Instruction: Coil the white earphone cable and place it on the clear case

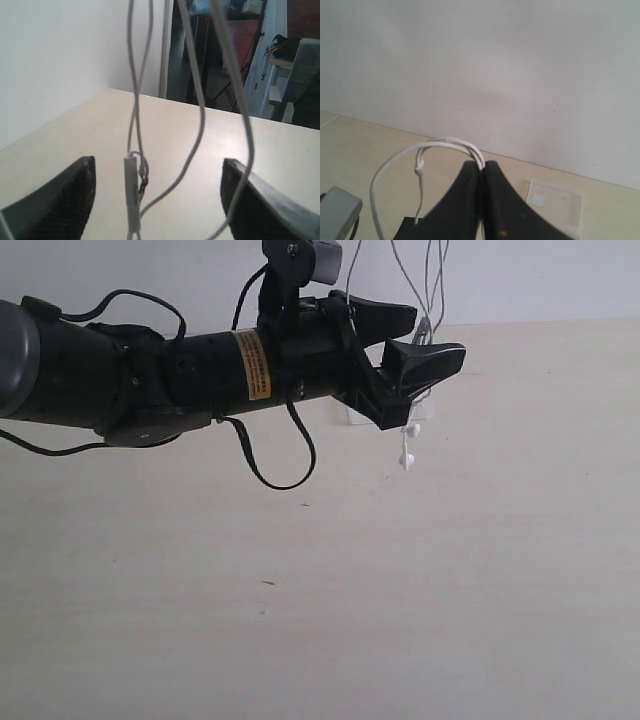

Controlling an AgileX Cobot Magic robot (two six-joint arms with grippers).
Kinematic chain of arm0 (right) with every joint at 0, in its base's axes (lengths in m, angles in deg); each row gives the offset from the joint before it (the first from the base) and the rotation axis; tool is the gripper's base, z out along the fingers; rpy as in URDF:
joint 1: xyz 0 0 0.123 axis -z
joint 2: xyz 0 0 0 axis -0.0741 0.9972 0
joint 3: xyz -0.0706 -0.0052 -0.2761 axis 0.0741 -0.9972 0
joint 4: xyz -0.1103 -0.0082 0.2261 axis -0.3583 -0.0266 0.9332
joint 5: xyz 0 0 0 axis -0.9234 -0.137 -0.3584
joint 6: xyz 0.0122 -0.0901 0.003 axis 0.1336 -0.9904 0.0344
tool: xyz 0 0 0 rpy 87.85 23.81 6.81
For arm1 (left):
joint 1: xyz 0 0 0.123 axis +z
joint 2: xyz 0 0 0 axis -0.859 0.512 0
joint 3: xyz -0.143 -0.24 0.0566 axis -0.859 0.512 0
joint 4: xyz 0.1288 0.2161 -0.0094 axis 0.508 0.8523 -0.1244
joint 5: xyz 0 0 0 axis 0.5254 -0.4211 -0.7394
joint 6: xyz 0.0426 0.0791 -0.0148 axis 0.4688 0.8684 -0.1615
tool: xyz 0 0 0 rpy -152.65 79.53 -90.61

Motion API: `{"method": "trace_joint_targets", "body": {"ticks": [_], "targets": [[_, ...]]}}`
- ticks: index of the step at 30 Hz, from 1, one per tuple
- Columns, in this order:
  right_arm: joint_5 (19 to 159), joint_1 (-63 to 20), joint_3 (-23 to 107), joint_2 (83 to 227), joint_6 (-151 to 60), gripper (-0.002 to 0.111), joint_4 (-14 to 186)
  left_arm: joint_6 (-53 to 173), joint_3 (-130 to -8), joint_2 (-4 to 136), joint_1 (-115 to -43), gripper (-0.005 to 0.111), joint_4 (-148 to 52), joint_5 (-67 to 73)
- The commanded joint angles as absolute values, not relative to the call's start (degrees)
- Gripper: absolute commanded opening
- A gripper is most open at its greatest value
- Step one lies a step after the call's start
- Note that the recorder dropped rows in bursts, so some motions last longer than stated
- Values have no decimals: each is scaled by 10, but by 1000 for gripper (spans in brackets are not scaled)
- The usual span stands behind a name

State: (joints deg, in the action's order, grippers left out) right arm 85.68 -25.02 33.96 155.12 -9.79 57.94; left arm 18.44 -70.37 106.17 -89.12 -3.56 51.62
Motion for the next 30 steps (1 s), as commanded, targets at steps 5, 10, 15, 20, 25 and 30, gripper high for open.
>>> {"method": "trace_joint_targets", "body": {"ticks": [5,10,15,20,25,30], "targets": [[861,-251,343,1547,-99,0,585,186,-706,1062,-894,58,-38,515],[861,-251,343,1547,-100,0,586,186,-706,1062,-894,45,-38,513],[861,-251,343,1547,-100,0,599,194,-706,1062,-894,61,-38,508],[861,-251,343,1546,-100,0,612,205,-706,1062,-894,61,-53,486],[861,-251,343,1546,-102,0,622,202,-706,1063,-894,61,-59,495],[861,-251,343,1546,-102,0,622,201,-706,1064,-894,61,-94,522]]}}
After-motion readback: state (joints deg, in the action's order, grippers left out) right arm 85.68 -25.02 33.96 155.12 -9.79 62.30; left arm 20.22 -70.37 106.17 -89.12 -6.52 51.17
